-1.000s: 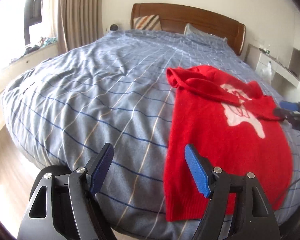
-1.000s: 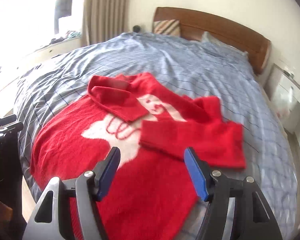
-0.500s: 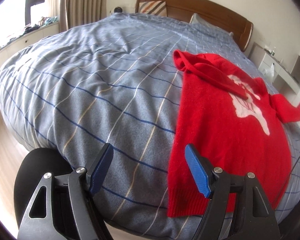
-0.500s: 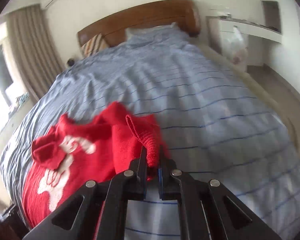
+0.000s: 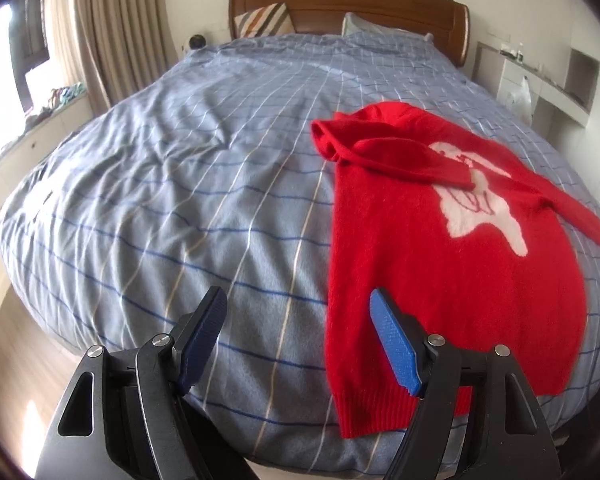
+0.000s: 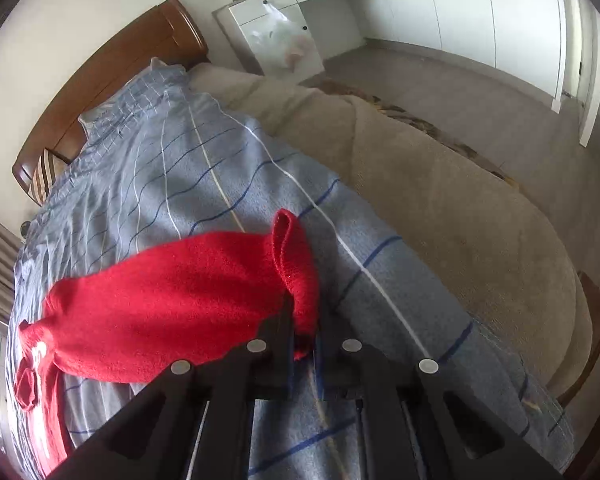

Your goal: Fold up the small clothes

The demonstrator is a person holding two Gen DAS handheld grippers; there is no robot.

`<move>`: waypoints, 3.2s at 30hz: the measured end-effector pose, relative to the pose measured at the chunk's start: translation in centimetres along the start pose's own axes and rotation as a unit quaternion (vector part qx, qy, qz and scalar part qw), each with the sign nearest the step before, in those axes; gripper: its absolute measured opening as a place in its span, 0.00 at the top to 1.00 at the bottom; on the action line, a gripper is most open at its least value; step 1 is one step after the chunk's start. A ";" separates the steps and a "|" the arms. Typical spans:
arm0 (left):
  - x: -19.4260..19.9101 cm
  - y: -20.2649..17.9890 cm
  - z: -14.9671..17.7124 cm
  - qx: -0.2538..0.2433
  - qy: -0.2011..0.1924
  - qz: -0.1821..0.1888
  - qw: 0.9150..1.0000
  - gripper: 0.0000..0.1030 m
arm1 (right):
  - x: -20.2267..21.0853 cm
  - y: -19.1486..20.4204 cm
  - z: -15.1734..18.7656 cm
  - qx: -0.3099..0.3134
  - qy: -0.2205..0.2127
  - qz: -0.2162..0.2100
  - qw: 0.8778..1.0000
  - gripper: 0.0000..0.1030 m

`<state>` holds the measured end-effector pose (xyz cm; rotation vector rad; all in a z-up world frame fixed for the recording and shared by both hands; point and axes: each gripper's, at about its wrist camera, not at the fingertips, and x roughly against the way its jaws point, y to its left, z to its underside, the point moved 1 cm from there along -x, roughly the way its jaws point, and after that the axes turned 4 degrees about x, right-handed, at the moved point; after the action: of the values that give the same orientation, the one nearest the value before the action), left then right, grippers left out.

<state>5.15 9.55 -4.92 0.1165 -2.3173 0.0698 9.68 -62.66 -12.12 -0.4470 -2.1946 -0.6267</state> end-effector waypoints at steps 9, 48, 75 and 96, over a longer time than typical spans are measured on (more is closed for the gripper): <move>-3.2 -9.8 -8.9 -0.188 0.002 0.112 0.976 0.21 | 2.8 2.0 1.5 0.073 -0.014 -0.033 0.997 0.40; -14.7 8.1 -21.5 0.012 0.039 -0.052 0.998 0.17 | 2.5 33.4 0.7 0.379 0.086 -0.237 0.890 0.25; -26.9 -13.7 -23.0 -0.248 0.036 0.095 0.963 0.89 | -8.7 48.0 0.2 0.544 0.011 -0.155 0.825 0.93; -6.5 0.9 3.5 -0.003 0.148 0.086 0.985 0.26 | 8.6 25.1 18.5 0.376 0.150 -0.216 0.888 0.39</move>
<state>6.95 10.52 -12.08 -0.0928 -2.0244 0.1572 5.86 -30.75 -8.62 0.5258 -2.0388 -0.0142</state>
